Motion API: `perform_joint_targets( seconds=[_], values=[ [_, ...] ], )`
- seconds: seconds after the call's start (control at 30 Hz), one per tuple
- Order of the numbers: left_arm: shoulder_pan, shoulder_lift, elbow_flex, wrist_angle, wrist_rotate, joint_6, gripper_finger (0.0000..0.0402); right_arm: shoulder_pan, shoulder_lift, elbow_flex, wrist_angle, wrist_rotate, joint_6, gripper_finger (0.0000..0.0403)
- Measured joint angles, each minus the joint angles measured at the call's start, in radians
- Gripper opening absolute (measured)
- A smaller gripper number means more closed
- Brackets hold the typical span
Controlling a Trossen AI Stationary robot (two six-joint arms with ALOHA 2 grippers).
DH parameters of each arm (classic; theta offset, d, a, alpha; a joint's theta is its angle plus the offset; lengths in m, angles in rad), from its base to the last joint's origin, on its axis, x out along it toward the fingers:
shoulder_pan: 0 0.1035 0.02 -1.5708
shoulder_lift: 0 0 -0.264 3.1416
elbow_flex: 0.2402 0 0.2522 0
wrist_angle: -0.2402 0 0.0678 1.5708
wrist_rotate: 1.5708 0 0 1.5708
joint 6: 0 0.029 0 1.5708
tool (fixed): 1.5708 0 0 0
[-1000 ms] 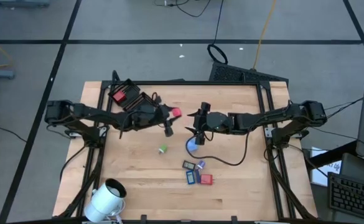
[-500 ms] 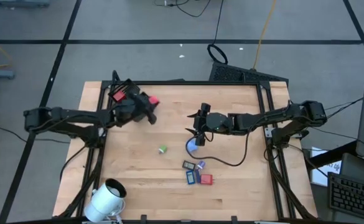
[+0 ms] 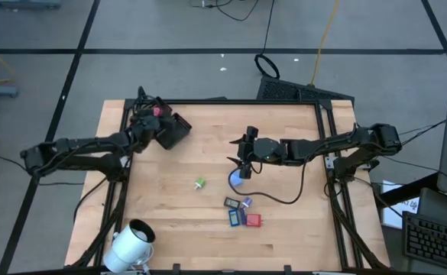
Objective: Pick & Place Office items
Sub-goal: Put the pink charger adapter into the top black bin
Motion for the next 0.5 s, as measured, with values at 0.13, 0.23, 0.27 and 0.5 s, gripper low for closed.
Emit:
perform_joint_targets(
  seconds=[0.13, 0.23, 0.27, 0.5],
  values=[
    [0.059, 0.0, 0.0, -0.101, -0.009, -0.074, 0.0164, 0.0, 0.0, 0.0, 0.003, 0.0, 0.001, 0.0254],
    [0.096, 0.0, 0.0, -0.155, -0.009, -0.083, 0.0159, 0.0, 0.0, 0.0, 0.004, 0.0, 0.001, 0.0254],
    [0.107, 0.0, 0.0, -0.169, -0.009, -0.084, 0.0157, 0.0, 0.0, 0.0, 0.003, 0.0, 0.001, 0.0254],
    [0.152, 0.001, 0.0, -0.187, -0.009, -0.047, 0.018, 0.0, 0.0, 0.0, 0.017, -0.001, 0.001, 0.0254]
  ],
)
